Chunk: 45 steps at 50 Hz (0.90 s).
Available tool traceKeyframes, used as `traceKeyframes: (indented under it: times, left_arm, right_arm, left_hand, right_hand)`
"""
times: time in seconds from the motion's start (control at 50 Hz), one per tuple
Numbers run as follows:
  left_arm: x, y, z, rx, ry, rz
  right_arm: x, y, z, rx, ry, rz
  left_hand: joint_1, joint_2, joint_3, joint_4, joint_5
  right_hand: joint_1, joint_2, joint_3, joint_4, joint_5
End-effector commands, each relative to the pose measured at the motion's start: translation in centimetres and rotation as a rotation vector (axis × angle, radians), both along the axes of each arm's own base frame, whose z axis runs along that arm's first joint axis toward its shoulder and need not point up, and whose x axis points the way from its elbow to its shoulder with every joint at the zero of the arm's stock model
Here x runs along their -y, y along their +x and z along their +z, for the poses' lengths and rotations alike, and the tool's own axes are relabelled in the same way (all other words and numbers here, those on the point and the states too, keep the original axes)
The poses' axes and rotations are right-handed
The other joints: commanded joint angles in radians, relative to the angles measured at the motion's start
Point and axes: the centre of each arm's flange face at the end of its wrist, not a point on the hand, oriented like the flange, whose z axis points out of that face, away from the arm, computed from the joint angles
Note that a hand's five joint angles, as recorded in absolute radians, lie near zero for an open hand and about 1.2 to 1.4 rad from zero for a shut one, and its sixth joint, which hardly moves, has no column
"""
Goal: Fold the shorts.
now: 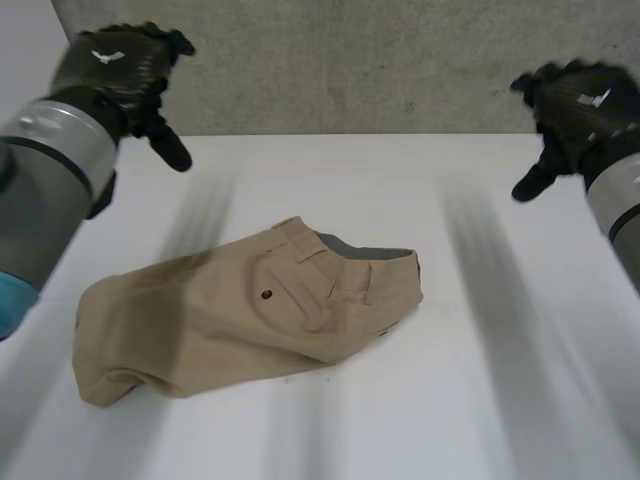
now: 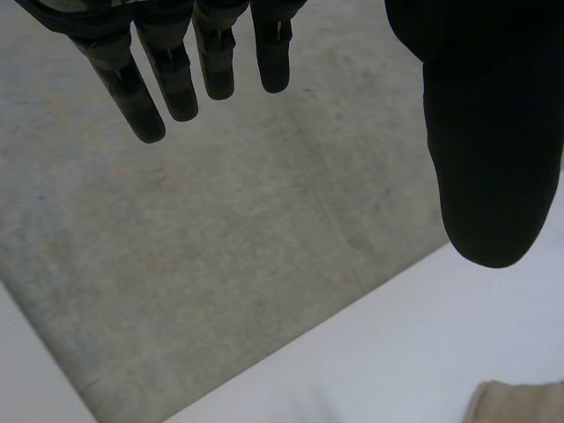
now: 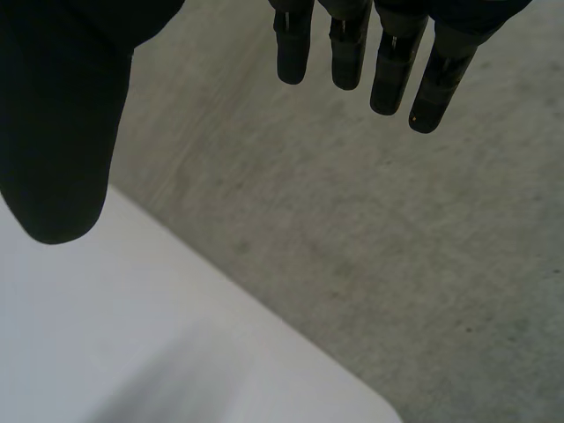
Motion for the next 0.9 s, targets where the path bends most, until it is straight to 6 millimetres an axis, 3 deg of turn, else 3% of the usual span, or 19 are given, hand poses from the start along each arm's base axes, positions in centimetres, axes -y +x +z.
traceKeyframes:
  times: [0.02,0.36,0.44,0.54,0.58,0.64,0.78,0.84,0.9]
  left_arm:
    - [0.2,1.6,0.0,0.015,0.089,0.015]
    - [0.1,1.6,-1.2,0.043,0.163,-0.043]
    - [0.4,1.4,-2.3,0.067,0.190,-0.045]
    - [1.7,1.0,-5.3,0.179,0.243,-0.049]
    - [2.3,0.9,-6.6,0.253,0.252,-0.047]
    - [2.5,0.8,-7.3,0.297,0.254,-0.049]
    - [2.6,0.8,-7.6,0.309,0.256,-0.043]
    - [2.6,0.9,-7.4,0.308,0.251,-0.040]
    - [2.5,0.9,-7.2,0.305,0.247,-0.039]
  right_arm:
    - [-0.5,-0.3,2.0,0.050,0.038,-0.016]
    - [-0.7,-0.2,1.0,0.038,0.072,0.003]
    - [-1.4,1.0,0.3,0.008,0.093,0.091]
    - [-4.0,3.8,-2.9,-0.138,0.139,0.347]
    - [-5.9,5.3,-4.3,-0.207,0.140,0.485]
    - [-7.7,7.2,-6.1,-0.241,0.150,0.612]
    - [-7.9,10.2,-9.7,-0.246,0.107,0.646]
    - [-7.7,10.9,-11.3,-0.249,0.096,0.628]
    - [-7.4,11.1,-12.1,-0.260,0.102,0.615]
  left_hand:
    - [0.007,0.013,-0.001,0.008,0.016]
    - [-0.034,-0.028,-0.042,-0.033,-0.025]
    - [-0.020,-0.014,-0.028,-0.018,-0.011]
    - [-0.014,-0.008,-0.022,-0.012,-0.005]
    - [-0.017,-0.011,-0.025,-0.015,-0.007]
    - [-0.017,-0.011,-0.025,-0.015,-0.008]
    - [-0.020,-0.014,-0.028,-0.018,-0.010]
    - [-0.020,-0.014,-0.028,-0.018,-0.010]
    - [-0.023,-0.016,-0.031,-0.021,-0.013]
  right_hand:
    - [-0.005,-0.063,-0.037,-0.065,-0.066]
    - [-0.005,-0.063,-0.037,-0.065,-0.066]
    - [-0.005,-0.063,-0.037,-0.065,-0.066]
    - [-0.005,-0.063,-0.037,-0.065,-0.066]
    - [-0.005,-0.063,-0.037,-0.065,-0.066]
    - [-0.005,-0.063,-0.037,-0.065,-0.066]
    - [-0.005,-0.063,-0.037,-0.065,-0.066]
    - [0.231,0.172,0.198,0.171,0.169]
    - [0.843,0.785,0.810,0.783,0.781]
